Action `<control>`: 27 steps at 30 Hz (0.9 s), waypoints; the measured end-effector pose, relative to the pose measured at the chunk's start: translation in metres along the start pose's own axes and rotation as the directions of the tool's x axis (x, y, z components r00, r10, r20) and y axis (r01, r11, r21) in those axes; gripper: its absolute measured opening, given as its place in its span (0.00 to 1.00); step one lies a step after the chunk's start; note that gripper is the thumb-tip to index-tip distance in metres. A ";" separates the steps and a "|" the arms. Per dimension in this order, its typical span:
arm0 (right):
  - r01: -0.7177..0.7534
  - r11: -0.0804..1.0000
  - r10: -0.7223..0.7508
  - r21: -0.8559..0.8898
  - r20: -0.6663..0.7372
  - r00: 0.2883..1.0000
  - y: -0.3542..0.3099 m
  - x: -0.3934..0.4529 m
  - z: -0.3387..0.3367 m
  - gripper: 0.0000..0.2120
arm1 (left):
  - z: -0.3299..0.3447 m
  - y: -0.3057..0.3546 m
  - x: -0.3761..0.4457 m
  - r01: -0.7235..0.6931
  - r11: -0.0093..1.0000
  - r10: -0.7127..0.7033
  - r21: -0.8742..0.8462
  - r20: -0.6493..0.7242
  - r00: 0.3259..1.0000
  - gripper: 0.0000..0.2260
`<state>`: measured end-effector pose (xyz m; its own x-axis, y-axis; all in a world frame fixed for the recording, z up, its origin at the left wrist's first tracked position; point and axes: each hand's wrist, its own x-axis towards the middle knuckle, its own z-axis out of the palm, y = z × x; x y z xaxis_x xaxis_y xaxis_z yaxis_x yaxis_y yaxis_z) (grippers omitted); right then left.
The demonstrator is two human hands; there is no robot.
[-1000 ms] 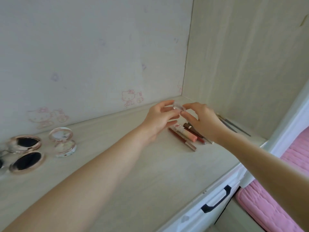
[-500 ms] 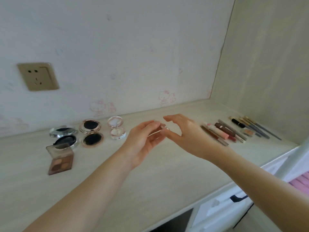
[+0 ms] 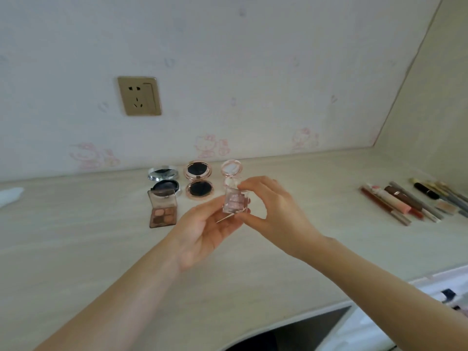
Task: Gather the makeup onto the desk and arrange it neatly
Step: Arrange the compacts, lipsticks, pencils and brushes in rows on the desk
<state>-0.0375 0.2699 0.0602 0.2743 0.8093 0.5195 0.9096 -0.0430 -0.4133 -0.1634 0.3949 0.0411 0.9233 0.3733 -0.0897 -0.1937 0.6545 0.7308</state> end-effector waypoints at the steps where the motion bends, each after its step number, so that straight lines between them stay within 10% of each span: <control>1: 0.016 1.000 -0.017 -0.012 -0.006 1.000 -0.004 -0.001 0.007 0.21 | -0.005 0.000 -0.005 0.010 1.000 -0.010 -0.008 -0.010 1.000 0.15; 27: 0.041 0.992 -0.055 0.122 0.114 0.992 -0.046 0.007 0.038 0.23 | -0.050 0.001 -0.045 -0.020 0.999 0.015 -0.034 -0.123 0.992 0.12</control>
<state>-0.0891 0.3002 0.0546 0.1863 0.8719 0.4528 0.8753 0.0620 -0.4796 -0.2220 0.4115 0.0122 0.8727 0.4611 -0.1607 -0.2228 0.6688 0.7093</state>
